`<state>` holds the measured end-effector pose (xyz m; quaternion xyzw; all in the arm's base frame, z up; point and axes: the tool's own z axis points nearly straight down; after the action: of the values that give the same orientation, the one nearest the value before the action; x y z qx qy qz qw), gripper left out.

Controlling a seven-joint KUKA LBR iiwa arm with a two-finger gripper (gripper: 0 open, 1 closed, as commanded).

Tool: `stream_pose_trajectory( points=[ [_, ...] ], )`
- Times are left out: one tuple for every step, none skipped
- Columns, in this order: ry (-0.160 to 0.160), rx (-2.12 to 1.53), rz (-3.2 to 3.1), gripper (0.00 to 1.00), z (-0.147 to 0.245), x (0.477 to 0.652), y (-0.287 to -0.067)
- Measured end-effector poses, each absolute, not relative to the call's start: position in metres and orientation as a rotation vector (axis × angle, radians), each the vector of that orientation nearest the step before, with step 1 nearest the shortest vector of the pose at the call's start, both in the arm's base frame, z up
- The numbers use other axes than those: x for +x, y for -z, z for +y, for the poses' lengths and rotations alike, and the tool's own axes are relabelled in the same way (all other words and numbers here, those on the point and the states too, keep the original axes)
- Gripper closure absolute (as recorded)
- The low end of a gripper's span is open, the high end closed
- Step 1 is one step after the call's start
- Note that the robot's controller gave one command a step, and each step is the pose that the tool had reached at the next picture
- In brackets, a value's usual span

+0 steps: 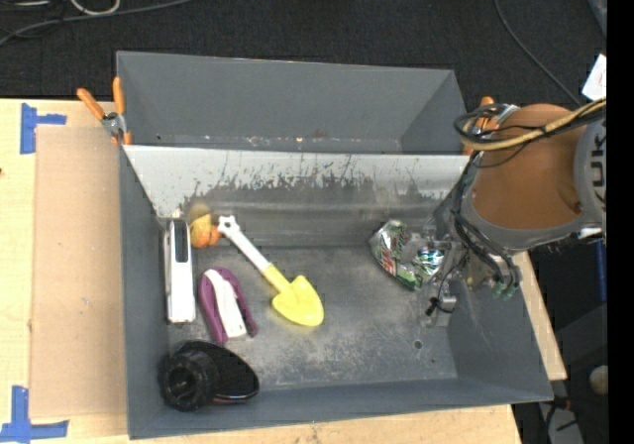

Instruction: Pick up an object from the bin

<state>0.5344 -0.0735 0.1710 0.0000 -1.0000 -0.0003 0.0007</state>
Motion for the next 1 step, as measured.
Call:
stream_pose_trajectory(
  points=[
    [0.0,0.155,-3.143,0.0,-0.1055,0.5806,-0.1102]
  ],
)
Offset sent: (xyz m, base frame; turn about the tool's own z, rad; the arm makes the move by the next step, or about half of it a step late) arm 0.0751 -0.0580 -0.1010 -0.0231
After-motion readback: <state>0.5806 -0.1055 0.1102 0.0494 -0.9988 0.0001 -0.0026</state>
